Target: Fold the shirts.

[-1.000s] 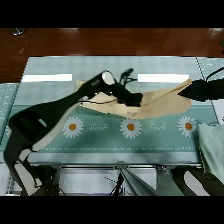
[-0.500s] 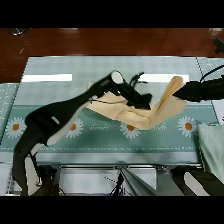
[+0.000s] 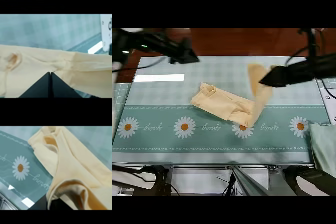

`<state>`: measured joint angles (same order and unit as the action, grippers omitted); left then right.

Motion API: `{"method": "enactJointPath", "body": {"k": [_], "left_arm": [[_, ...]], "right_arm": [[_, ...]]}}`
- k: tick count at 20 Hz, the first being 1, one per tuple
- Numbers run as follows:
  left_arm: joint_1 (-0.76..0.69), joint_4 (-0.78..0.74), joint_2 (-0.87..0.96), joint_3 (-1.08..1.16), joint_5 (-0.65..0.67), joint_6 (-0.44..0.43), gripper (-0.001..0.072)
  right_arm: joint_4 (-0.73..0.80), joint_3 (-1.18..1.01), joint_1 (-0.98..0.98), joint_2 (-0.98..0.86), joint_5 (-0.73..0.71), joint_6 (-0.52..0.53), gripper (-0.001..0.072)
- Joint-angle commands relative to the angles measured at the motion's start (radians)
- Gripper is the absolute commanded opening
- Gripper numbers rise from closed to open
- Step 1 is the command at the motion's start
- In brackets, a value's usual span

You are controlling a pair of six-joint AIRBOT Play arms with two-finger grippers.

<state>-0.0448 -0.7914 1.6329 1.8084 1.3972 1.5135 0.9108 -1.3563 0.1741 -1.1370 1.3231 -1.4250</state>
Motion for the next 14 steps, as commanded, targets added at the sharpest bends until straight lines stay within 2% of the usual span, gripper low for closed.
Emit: {"method": "enactJointPath", "body": {"k": [1,4,8,10,13,14], "left_arm": [[0.2,-0.158,-0.277,-0.127,-0.031,-0.029,0.0021],[0.281,-0.16,-0.576,-0.395,-0.159,-0.072,0.0021],[0.286,-0.151,-0.912,-0.799,-0.261,-0.079,0.0021],[0.286,-0.151,-1.011,-0.962,-0.274,-0.077,0.0021],[0.286,-0.119,-1.053,-1.12,-0.275,-0.078,0.0021],[0.285,-0.098,-1.049,-1.155,-0.282,-0.086,0.0021]], "right_arm": [[-0.004,-0.167,0.163,-0.217,-0.076,-0.017,0.0026],[-0.004,-0.351,0.255,-0.446,-0.117,-0.038,0.0026],[-0.013,-0.539,0.33,-0.712,-0.126,-0.079,0.0027],[-0.023,-0.573,0.348,-0.798,-0.139,-0.087,0.0027],[-0.097,-0.602,0.382,-0.885,-0.229,-0.111,0.0028],[-0.137,-0.602,0.393,-0.904,-0.26,-0.112,0.0127]]}}
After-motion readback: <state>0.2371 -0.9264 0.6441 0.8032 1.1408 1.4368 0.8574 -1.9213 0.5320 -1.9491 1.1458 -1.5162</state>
